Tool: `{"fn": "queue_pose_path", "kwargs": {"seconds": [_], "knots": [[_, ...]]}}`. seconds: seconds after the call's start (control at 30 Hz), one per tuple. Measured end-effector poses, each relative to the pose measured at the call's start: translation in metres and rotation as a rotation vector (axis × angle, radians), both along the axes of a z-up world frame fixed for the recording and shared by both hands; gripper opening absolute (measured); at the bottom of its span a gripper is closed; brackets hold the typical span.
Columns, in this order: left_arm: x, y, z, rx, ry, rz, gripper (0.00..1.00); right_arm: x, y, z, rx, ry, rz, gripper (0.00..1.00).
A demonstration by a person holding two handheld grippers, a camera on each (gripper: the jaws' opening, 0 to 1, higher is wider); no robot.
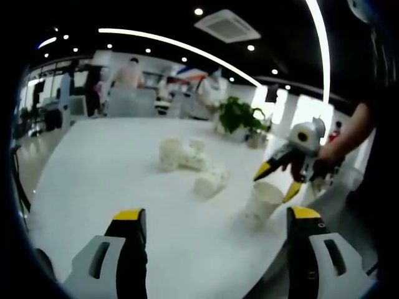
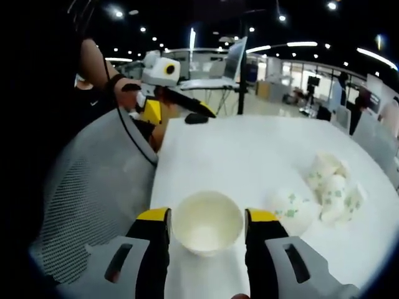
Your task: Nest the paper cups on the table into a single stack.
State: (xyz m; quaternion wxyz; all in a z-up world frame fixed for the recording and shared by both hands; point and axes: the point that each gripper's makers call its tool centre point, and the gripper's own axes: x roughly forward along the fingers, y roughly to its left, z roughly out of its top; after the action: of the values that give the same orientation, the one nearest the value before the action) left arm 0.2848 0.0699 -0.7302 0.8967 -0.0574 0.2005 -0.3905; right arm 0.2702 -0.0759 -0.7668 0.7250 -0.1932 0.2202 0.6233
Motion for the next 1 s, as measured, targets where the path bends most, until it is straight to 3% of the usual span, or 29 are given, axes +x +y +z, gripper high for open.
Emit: {"fn": "queue_pose_path", "kwargs": {"seconds": [0.23,0.43,1.0], "knots": [[0.0,0.002,-0.001,0.002,0.001,0.008,0.92,0.003,0.0,0.0,0.004,0.001,-0.009,0.44],[0.001,0.002,-0.001,-0.002,0.0,0.01,0.92,0.01,-0.001,0.01,0.039,0.011,-0.044,0.45],[0.0,0.0,0.002,-0.002,-0.001,0.008,0.92,0.034,-0.022,0.024,0.069,-0.004,-0.134,0.48]]}}
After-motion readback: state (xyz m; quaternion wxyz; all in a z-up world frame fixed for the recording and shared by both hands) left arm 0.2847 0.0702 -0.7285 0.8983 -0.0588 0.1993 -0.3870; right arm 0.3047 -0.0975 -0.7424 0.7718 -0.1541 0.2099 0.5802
